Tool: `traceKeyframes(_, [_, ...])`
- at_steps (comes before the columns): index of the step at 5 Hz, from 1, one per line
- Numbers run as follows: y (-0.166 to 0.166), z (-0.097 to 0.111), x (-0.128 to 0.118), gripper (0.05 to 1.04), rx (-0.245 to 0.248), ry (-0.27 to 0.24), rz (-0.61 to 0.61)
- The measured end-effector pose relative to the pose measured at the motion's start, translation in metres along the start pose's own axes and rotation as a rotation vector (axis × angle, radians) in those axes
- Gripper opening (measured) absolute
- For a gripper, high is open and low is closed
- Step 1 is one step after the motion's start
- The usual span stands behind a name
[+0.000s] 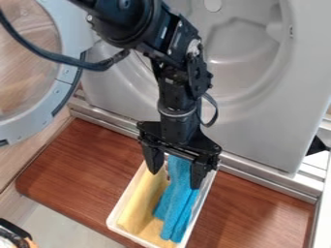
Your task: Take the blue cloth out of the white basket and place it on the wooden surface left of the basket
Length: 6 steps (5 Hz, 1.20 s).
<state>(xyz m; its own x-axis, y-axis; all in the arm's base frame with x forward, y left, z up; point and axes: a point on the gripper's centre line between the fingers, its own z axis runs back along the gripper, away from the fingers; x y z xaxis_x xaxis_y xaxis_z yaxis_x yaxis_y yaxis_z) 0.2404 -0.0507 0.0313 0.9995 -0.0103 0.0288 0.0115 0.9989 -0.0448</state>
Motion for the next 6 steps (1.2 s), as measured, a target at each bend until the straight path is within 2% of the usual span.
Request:
traceKeyframes(1, [0.000, -0.005, -0.002, 1.001, 0.002, 0.021, 0.003])
traceKeyframes(2, [-0.012, -0.011, -0.002, 1.001, -0.006, 0.040, -0.059])
traceKeyframes(3, [-0.028, -0.005, 0.004, 1.001, -0.020, 0.024, -0.094])
traceKeyframes(4, [-0.030, -0.003, 0.005, 1.001, -0.022, 0.048, -0.061])
traceKeyframes(5, [-0.010, -0.041, 0.028, 1.001, 0.013, 0.121, -0.029])
traceKeyframes(6, [-0.005, -0.064, 0.042, 1.001, 0.037, 0.142, -0.010])
